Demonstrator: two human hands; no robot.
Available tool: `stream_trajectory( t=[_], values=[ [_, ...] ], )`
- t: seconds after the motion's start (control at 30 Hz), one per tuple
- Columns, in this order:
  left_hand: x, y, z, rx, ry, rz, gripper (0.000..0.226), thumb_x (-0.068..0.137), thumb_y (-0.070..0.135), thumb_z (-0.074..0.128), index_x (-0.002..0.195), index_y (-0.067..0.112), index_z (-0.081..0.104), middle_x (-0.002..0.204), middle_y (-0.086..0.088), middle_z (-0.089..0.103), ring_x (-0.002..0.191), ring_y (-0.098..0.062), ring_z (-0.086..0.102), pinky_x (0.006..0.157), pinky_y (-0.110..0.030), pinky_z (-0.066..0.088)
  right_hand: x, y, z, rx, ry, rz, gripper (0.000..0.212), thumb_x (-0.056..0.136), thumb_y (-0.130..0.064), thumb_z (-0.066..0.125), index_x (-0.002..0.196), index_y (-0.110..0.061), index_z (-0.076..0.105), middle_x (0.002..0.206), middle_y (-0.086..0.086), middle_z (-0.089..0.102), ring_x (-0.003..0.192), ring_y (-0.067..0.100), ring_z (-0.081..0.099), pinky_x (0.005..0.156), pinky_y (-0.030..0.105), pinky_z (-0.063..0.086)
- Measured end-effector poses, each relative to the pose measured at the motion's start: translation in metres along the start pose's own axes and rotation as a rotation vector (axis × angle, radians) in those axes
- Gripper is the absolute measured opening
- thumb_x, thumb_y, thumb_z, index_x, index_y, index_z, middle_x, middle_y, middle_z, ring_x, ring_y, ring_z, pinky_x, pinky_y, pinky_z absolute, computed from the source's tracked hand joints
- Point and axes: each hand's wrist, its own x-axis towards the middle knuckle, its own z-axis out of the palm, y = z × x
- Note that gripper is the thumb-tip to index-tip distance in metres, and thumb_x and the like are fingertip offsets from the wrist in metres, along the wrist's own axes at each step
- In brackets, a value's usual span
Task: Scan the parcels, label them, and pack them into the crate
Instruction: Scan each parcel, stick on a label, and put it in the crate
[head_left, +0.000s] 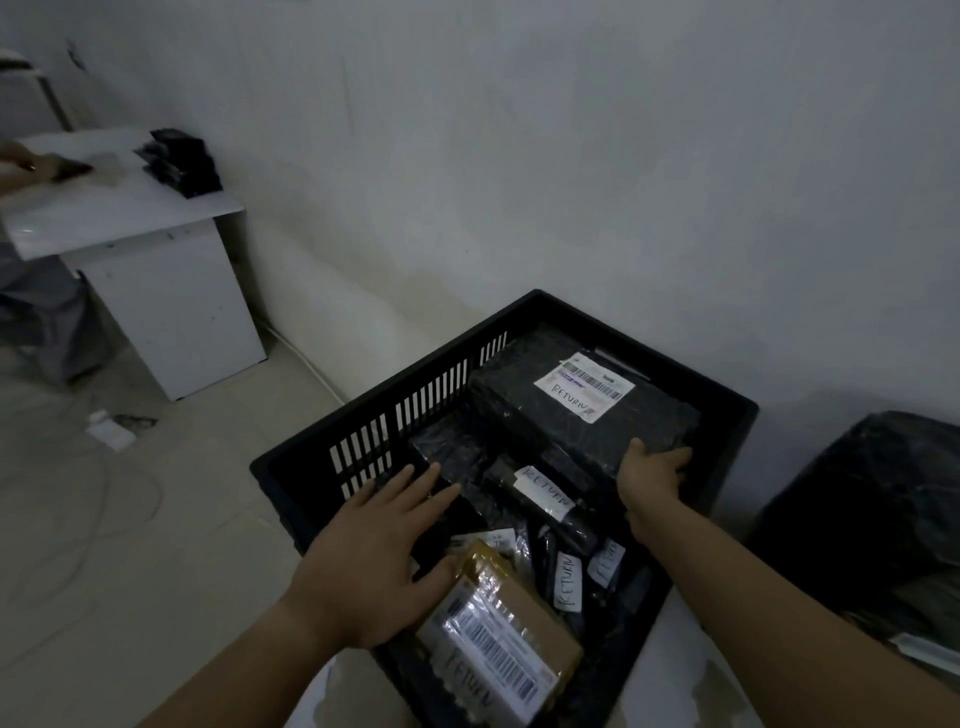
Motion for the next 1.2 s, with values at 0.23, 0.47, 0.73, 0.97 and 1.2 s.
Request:
stream_trajectory(
  t=[0.23,0.47,0.73,0.97,1.2],
  values=[
    [0.002,-0.001,0.001,-0.011,0.021,0.002,0.098,0.071,0.093,-0.01,0.158,0.049,0.004,0.164,0.023,-0.01,0.153,-0.001,-0.009,0.122,-0.029,-0.004,0.005,-0.001,0.003,-0.074,-0.095,0.012,0.108,0.085,-0.057,0.062,0.153,-0.024,-0.014,0.161,0.015,0.008,0.144,0.04,0.023,0.11,0.062,0.031],
    [0.002,-0.004,0.001,-0.021,0.043,0.005,0.103,0.071,0.095,-0.011,0.159,0.046,0.01,0.164,0.022,-0.003,0.153,-0.001,-0.003,0.122,-0.026,0.001,-0.027,-0.01,-0.01,0.009,-0.107,-0.246,0.104,0.089,-0.03,0.068,0.155,-0.017,-0.011,0.164,0.006,-0.007,0.15,0.03,0.01,0.121,0.044,0.018],
    [0.0,-0.01,0.001,-0.079,0.112,-0.012,0.079,0.084,0.074,0.026,0.155,0.039,0.035,0.163,0.017,0.028,0.149,-0.006,0.03,0.118,-0.035,0.028,-0.113,0.01,-0.064,-0.178,-0.508,-0.75,0.093,0.091,-0.016,0.065,0.156,-0.03,0.001,0.161,-0.006,0.016,0.147,0.013,0.021,0.117,0.035,0.026],
    [-0.024,-0.004,0.007,-0.276,0.356,-0.055,0.037,0.095,0.032,0.065,0.131,0.031,0.06,0.118,0.003,0.069,0.102,-0.018,0.065,0.079,-0.033,0.047,-0.155,0.091,-0.16,-0.813,-0.645,-1.014,0.065,0.095,-0.063,0.031,0.154,-0.045,0.01,0.163,-0.017,-0.013,0.149,0.007,-0.018,0.123,0.038,-0.004],
    [-0.066,0.11,0.044,-0.342,0.253,0.238,0.047,0.092,0.055,0.048,0.128,0.03,0.063,0.135,0.015,0.06,0.127,-0.011,0.055,0.101,-0.042,0.048,-0.147,0.18,-0.279,-0.822,-0.84,-0.572,0.072,0.096,-0.061,0.043,0.153,-0.048,0.001,0.158,-0.028,-0.013,0.146,-0.002,-0.013,0.122,0.032,0.009]
  ],
)
